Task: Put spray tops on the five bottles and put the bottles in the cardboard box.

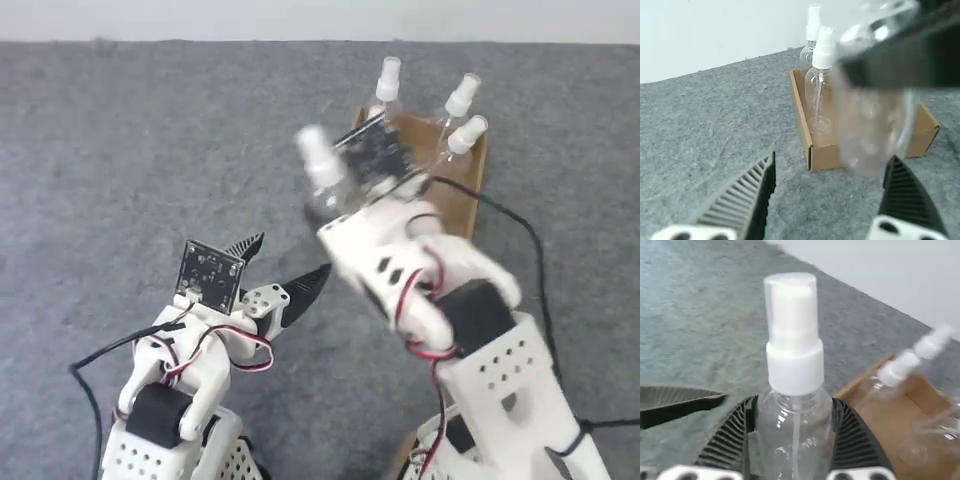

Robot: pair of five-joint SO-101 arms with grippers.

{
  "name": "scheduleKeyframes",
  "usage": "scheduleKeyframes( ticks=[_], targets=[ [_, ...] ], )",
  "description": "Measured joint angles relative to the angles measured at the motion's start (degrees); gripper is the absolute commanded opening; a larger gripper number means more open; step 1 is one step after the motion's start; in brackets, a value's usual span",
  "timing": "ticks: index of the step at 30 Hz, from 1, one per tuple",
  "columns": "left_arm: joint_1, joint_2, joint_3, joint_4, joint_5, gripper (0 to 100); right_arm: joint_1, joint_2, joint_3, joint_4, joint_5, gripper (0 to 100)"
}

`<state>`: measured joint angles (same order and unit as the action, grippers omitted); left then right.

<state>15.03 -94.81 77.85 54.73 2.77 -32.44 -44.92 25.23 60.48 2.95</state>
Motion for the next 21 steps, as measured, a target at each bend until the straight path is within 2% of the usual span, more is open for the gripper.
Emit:
scheduleKeyframes(
  ticks=[4, 8, 12, 16, 21],
  targets=[
    [0.09, 0.09, 0.97, -0.18, 0.0, 32, 9.67, 0.0, 0.0, -2.02, 0.0, 0.6],
    [0.09, 0.18, 1.14, -0.35, 0.0, 31, 15.91, 0.0, 0.0, -4.92, -0.09, 0.6],
    [-0.7, 0.09, 1.14, -0.35, 0.0, 20, 18.46, 0.88, 5.01, -12.4, -0.09, 0.6],
    [-7.56, -0.18, 1.67, -3.08, 0.0, 2, 19.78, 3.87, 12.92, -21.63, -0.09, 0.6],
    [-11.43, -0.26, 3.96, -7.38, 0.62, 1, 19.52, 5.01, 19.16, -30.24, -0.09, 0.6]
  ],
)
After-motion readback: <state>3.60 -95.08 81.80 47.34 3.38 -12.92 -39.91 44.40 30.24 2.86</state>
